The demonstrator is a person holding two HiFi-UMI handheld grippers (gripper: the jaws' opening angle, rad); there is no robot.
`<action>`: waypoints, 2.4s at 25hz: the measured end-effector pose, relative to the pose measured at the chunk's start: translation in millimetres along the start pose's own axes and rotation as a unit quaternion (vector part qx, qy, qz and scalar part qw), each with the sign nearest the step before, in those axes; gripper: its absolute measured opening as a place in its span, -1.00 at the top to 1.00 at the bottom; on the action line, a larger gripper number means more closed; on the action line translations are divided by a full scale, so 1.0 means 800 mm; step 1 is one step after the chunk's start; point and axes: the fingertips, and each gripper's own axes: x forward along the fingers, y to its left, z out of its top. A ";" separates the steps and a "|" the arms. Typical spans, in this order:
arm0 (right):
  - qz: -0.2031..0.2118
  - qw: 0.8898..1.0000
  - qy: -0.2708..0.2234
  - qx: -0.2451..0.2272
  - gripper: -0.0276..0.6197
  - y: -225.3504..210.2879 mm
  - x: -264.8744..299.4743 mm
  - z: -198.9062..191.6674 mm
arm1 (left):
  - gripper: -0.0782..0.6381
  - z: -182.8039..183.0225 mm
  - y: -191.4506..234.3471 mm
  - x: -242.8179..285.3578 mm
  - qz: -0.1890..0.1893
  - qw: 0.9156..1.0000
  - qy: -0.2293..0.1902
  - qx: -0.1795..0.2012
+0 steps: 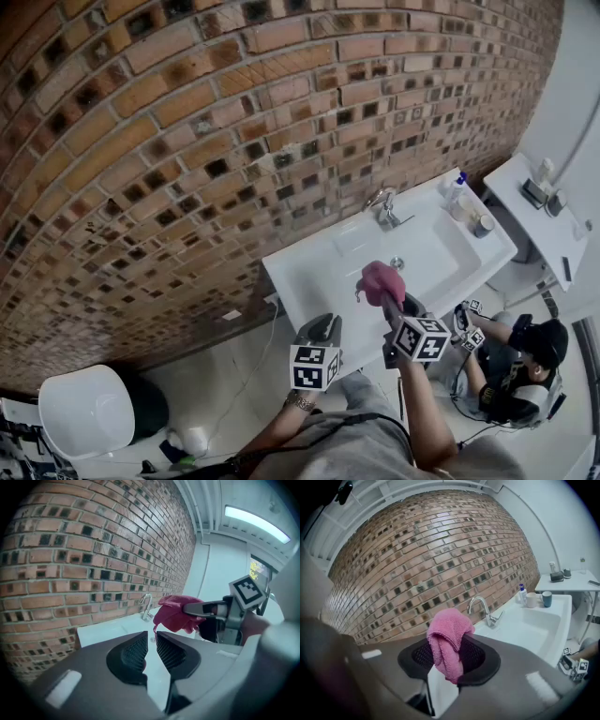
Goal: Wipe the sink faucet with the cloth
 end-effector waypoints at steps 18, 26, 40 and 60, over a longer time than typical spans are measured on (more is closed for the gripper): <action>-0.027 0.983 0.120 -0.137 0.56 -0.176 0.343 0.069 | 0.59 0.089 0.083 0.096 0.075 0.997 0.003 -0.009; 0.025 0.957 0.197 -0.212 0.56 -0.167 0.371 0.028 | 0.59 0.097 0.092 0.129 0.069 0.998 0.007 -0.012; 0.164 0.979 0.081 -0.087 0.58 -0.110 0.312 0.146 | 0.59 0.072 0.085 0.145 0.075 0.996 0.021 -0.038; -0.181 0.937 0.160 -0.253 0.62 -0.330 0.368 0.107 | 0.60 0.066 0.074 0.142 0.065 0.997 0.013 -0.034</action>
